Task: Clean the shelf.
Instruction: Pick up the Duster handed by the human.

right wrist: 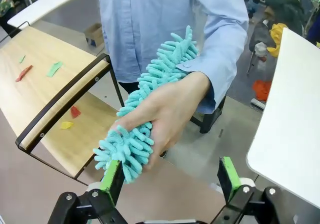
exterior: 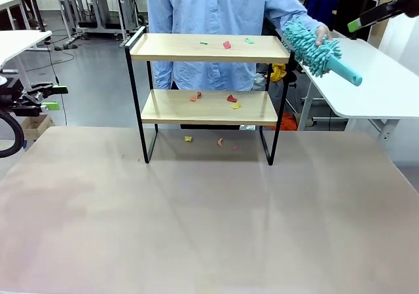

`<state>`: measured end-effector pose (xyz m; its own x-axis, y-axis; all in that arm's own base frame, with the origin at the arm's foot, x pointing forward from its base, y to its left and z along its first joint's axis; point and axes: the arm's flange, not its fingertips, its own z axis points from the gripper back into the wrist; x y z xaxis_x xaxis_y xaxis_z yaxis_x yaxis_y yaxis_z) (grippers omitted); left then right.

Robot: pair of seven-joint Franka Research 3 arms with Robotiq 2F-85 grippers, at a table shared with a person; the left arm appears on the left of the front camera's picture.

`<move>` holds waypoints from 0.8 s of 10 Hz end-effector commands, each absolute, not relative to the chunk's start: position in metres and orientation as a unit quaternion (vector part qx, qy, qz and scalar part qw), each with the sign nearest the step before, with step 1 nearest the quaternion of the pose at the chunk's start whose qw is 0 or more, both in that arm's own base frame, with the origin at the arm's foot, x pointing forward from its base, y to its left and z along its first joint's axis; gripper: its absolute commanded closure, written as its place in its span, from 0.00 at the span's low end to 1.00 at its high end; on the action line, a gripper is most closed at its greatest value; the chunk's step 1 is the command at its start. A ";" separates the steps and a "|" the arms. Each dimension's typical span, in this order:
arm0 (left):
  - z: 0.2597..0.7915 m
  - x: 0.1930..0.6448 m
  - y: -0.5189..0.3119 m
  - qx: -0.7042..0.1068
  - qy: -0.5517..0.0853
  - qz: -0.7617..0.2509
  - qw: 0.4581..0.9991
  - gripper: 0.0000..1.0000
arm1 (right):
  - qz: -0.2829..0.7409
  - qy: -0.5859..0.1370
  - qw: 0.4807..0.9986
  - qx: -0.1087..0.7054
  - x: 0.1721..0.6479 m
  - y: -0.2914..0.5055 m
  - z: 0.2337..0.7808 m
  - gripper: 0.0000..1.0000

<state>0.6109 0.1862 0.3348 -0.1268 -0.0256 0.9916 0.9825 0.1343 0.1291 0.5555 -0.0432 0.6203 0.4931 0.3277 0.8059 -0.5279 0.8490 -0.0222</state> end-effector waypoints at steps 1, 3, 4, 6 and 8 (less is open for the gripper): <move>0.338 0.610 0.186 -0.426 -0.560 -0.502 0.503 0.00 | 0.253 -0.434 0.857 0.118 0.559 -0.048 0.626 0.00; 0.338 0.610 0.186 -0.426 -0.560 -0.502 0.503 0.00 | 0.215 -0.419 0.875 0.113 0.542 -0.035 0.622 0.00; 0.338 0.610 0.186 -0.426 -0.560 -0.502 0.503 0.00 | 0.206 -0.396 0.890 0.092 0.530 -0.018 0.630 0.00; 0.338 0.610 0.186 -0.426 -0.560 -0.502 0.503 0.00 | 0.175 -0.337 0.924 0.054 0.514 0.011 0.640 0.00; 0.338 0.610 0.186 -0.426 -0.560 -0.502 0.503 0.00 | 0.175 -0.307 0.934 0.050 0.501 0.030 0.636 0.00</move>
<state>0.6109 0.1862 0.3348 -0.1268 -0.0256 0.9916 0.9825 0.1343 0.1291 0.5089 0.0176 0.6326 0.7171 0.3054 0.6266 -0.3640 0.9307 -0.0370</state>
